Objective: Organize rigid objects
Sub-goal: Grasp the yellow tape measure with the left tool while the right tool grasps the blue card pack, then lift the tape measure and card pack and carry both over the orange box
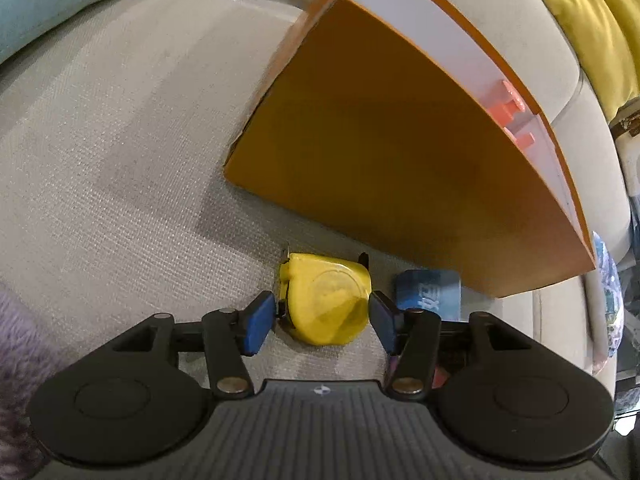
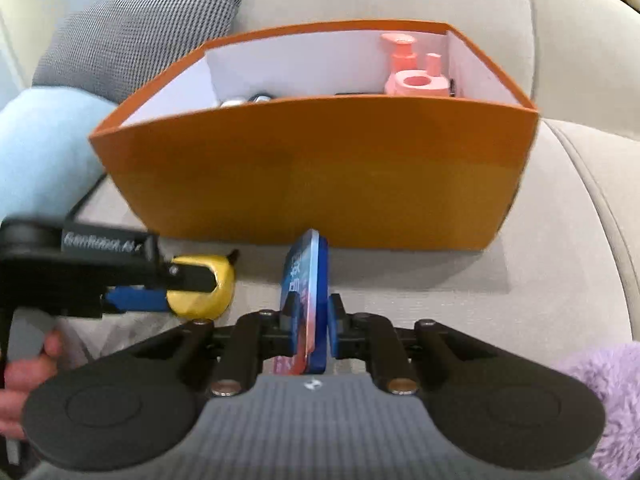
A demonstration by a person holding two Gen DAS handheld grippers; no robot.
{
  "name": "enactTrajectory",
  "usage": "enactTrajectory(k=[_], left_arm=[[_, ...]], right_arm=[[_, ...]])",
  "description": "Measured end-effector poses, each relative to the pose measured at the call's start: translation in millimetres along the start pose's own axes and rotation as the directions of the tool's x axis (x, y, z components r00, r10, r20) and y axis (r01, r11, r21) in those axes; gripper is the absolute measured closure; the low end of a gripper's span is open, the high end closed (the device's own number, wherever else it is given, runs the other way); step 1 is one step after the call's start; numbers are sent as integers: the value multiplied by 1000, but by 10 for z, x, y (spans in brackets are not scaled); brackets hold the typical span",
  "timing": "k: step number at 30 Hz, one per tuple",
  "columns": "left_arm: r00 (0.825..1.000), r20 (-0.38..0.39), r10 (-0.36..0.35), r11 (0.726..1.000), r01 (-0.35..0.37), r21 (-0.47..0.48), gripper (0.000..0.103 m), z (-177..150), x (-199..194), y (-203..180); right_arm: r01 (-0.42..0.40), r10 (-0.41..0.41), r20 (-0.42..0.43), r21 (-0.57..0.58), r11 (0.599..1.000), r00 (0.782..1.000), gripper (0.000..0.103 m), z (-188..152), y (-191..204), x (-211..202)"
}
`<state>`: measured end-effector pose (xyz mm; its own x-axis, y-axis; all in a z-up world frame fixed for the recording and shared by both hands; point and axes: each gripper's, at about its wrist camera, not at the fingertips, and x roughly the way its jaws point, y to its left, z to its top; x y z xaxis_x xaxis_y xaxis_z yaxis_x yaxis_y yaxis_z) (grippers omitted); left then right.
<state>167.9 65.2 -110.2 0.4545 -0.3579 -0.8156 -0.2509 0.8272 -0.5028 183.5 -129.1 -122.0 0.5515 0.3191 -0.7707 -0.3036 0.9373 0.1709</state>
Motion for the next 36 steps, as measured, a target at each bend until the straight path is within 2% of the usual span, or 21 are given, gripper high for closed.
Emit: enactTrajectory(k=[5, 6, 9, 10, 16, 20, 23, 29, 36], left_arm=[[1000, 2, 0, 1000, 0, 20, 40, 12, 84, -44], [1000, 1, -2, 1000, 2, 22, 44, 18, 101, -59], [1000, 18, 3, 998, -4, 56, 46, -3, 82, -106], [1000, 31, 5, 998, -7, 67, 57, -13, 64, -124], [998, 61, -33, 996, 28, 81, 74, -14, -57, -113], [997, 70, -42, 989, 32, 143, 77, -59, -152, -169], [997, 65, -50, 989, 41, 141, 77, -54, -157, -156], [987, 61, -151, 981, 142, 133, 78, -32, -162, -162], [993, 45, -109, 983, 101, 156, 78, -14, -24, -261]], right_arm=[[-28, 28, -9, 6, 1000, 1000, 88, 31, 17, 72], [-33, 33, -10, 14, 999, 999, 87, 37, 8, 87], [-70, 71, -20, 54, 996, 997, 84, 38, -34, 129], [-81, 83, -21, 66, 994, 996, 84, 37, -41, 140], [-122, 122, 7, 97, 988, 992, 83, 43, -63, 116], [-173, 172, 21, 116, 978, 985, 83, 79, -5, 136], [-146, 146, 3, 94, 985, 989, 83, 92, 50, 194], [-137, 137, 5, 94, 986, 991, 83, 118, 27, 199], [-125, 126, 0, 92, 988, 992, 88, 136, 18, 244]])
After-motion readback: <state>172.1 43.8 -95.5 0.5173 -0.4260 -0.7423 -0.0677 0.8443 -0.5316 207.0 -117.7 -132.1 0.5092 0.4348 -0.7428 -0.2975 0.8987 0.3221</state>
